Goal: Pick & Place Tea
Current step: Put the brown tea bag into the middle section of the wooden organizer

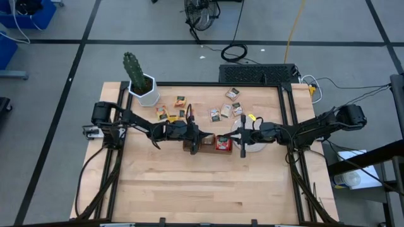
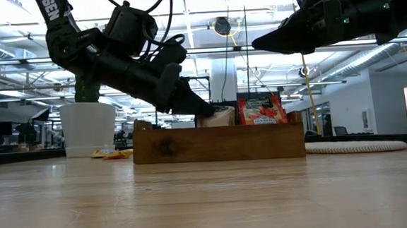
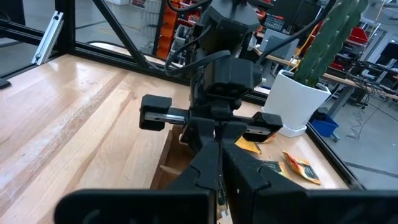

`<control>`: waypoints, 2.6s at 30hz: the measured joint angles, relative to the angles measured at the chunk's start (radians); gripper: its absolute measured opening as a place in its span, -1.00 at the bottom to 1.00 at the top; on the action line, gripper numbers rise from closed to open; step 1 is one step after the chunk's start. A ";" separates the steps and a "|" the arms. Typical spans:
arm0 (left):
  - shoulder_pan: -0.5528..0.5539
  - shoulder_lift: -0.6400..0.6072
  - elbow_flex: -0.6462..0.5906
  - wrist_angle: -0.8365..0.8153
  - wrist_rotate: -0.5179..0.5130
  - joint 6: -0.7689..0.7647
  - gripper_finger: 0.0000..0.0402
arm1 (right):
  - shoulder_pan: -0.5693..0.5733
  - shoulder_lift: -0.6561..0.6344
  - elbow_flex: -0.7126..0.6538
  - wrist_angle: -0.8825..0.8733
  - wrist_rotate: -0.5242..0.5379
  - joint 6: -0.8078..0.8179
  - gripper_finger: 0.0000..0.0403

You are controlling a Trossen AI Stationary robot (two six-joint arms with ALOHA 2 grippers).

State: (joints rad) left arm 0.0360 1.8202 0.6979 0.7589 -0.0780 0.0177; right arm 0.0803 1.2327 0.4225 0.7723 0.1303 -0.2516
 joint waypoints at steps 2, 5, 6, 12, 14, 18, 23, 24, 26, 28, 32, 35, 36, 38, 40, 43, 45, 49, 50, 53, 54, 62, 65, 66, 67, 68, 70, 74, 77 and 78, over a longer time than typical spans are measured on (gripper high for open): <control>0.000 0.000 0.000 0.001 0.000 0.000 -0.97 | 0.000 0.000 0.000 0.000 0.000 0.000 -0.96; -0.005 0.000 0.000 0.001 0.000 0.010 -0.94 | 0.000 0.000 0.000 0.000 0.000 0.000 -0.96; -0.008 0.000 0.000 0.001 0.000 0.017 -0.91 | 0.000 0.000 0.000 0.000 0.000 0.000 -0.96; -0.033 0.000 0.000 0.009 -0.036 0.060 -0.69 | 0.000 0.000 0.000 0.000 0.000 0.000 -0.96; -0.041 0.000 0.000 0.012 -0.061 0.067 -0.61 | 0.000 0.000 0.000 0.000 0.000 0.000 -0.96; -0.051 -0.004 0.000 0.012 -0.111 0.076 -0.47 | 0.000 0.000 0.000 0.000 0.000 0.000 -0.96; -0.054 -0.054 0.000 0.002 -0.117 0.108 -0.34 | 0.000 0.000 0.000 -0.006 0.051 -0.003 -0.95; -0.055 -0.073 0.000 0.000 -0.117 0.109 -0.33 | 0.000 0.000 0.000 -0.008 0.086 -0.004 -0.95; -0.056 -0.120 0.000 0.006 -0.117 0.116 -0.29 | 0.000 0.000 0.000 -0.007 0.165 -0.018 -0.93; -0.057 -0.174 0.000 -0.020 -0.117 0.131 -0.26 | 0.000 0.000 0.000 -0.007 0.245 -0.032 -0.90; -0.059 -0.305 0.000 -0.137 -0.144 0.191 -0.23 | 0.000 0.000 0.000 -0.007 0.345 -0.077 -0.88; -0.058 -0.424 0.000 -0.284 -0.227 0.209 -0.22 | 0.000 0.000 0.000 -0.007 0.403 -0.110 -0.90; -0.056 -0.463 0.000 -0.329 -0.260 0.198 -0.22 | 0.000 0.000 0.000 -0.007 0.425 -0.113 -0.91; -0.053 -0.543 0.000 -0.413 -0.304 0.157 -0.22 | 0.000 0.000 0.000 -0.008 0.461 -0.113 -0.93; -0.053 -0.616 0.000 -0.469 -0.317 0.136 -0.22 | 0.000 0.000 0.000 -0.012 0.478 -0.113 -0.95; -0.054 -0.715 0.000 -0.583 -0.316 0.129 -0.22 | 0.000 0.000 0.001 -0.058 0.492 -0.071 -0.97; -0.053 -0.772 0.000 -0.649 -0.317 0.107 -0.22 | -0.012 0.002 0.001 -0.105 0.540 -0.029 -0.98; -0.053 -0.860 0.000 -0.736 -0.317 0.078 -0.22 | -0.130 -0.032 0.083 -0.421 0.615 0.132 -0.94; -0.053 -0.872 0.000 -0.745 -0.317 0.080 -0.22 | -0.183 -0.040 0.134 -0.565 0.534 0.188 -0.94; -0.054 -0.922 -0.001 -0.764 -0.317 0.098 -0.22 | -0.372 -0.009 0.294 -0.882 0.150 0.282 -0.93; -0.053 -0.938 0.000 -0.757 -0.319 0.104 -0.22 | -0.425 0.015 0.333 -0.934 0.075 0.267 -0.93; -0.050 -1.058 0.000 -0.741 -0.349 0.109 -0.22 | -0.693 0.212 0.613 -1.188 -0.125 0.092 -0.65; -0.050 -1.067 0.000 -0.705 -0.349 0.109 -0.22 | -0.710 0.324 0.733 -1.316 -0.136 0.081 -0.34; -0.050 -1.070 0.000 -0.700 -0.348 0.109 -0.22 | -0.714 0.367 0.778 -1.369 -0.130 0.080 -0.24; -0.050 -1.070 0.000 -0.693 -0.348 0.109 -0.22 | -0.717 0.413 0.823 -1.424 -0.121 0.079 -0.13; -0.050 -1.069 0.000 -0.679 -0.348 0.109 -0.22 | -0.721 0.457 0.872 -1.466 -0.106 0.087 -0.04; -0.050 -1.069 0.000 -0.679 -0.348 0.109 -0.22 | -0.729 0.542 0.969 -1.520 -0.101 0.120 0.12; -0.050 -1.069 0.000 -0.679 -0.346 0.109 -0.22 | -0.765 0.701 1.158 -1.609 -0.158 0.240 0.29; -0.050 -1.069 0.000 -0.679 -0.346 0.109 -0.22 | -0.803 0.787 1.226 -1.609 -0.340 0.288 0.29; -0.050 -1.069 0.000 -0.679 -0.346 0.109 -0.22 | -0.814 0.809 1.238 -1.608 -0.412 0.292 0.28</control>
State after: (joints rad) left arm -0.0135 0.7513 0.6975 0.0795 -0.4236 0.1265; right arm -0.7336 2.0420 1.6607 -0.8354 -0.2817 0.0406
